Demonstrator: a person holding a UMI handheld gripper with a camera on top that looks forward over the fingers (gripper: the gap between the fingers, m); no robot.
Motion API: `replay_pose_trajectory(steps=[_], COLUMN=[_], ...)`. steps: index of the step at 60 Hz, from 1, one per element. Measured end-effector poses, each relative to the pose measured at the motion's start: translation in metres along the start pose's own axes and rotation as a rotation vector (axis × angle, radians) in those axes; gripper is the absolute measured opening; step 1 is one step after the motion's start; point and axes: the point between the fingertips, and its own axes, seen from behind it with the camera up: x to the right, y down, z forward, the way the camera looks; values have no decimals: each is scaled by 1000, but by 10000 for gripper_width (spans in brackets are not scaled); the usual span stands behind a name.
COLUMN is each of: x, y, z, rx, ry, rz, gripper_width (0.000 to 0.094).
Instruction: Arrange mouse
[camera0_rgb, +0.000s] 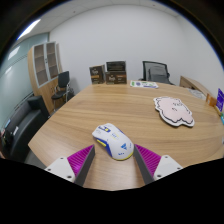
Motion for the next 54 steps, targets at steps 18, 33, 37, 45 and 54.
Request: replay_pose_trajectory(steps=[18,33,37,45,54], x=[12,45,46,44,43], y=[-23,-45,-42,-39,-43], z=[41,72,72,71,65], rx=[18,11,-20,-69,-111], ry=[62,202,234,259,267], rz=[24,102,111,166,217], gripper_width=[843,630,511,403,374])
